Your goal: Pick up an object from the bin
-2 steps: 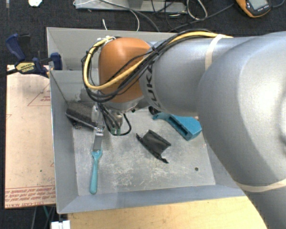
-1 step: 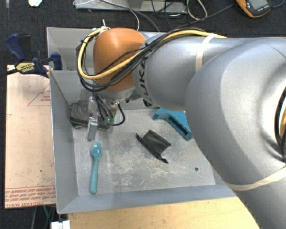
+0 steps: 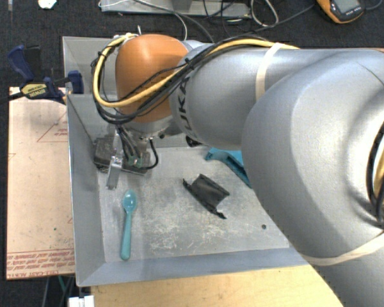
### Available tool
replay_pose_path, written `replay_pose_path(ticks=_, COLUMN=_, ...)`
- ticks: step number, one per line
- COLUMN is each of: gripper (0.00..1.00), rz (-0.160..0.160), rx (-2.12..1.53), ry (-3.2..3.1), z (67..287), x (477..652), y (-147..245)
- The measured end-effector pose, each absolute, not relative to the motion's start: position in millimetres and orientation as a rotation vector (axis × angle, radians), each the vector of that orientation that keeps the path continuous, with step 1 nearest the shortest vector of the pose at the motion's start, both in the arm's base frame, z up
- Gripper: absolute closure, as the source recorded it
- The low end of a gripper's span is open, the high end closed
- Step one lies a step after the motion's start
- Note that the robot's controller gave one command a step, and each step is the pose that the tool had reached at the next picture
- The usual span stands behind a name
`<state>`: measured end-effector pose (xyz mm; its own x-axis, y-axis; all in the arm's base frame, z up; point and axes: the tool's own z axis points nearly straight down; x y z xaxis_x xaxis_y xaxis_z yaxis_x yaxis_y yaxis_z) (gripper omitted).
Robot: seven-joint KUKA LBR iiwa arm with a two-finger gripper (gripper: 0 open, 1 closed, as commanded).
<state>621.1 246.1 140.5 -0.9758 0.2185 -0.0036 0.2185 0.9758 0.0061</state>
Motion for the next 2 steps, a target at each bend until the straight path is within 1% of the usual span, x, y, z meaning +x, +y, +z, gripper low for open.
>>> replay_pose_path(ticks=1, gripper=0.0, rz=0.014, rx=0.334, ry=3.11, z=68.8, x=640.4, y=224.9)
replay_pose_path(ticks=2, gripper=1.0, rz=0.03, rx=0.459, ry=3.084, z=73.3, x=639.2, y=222.5)
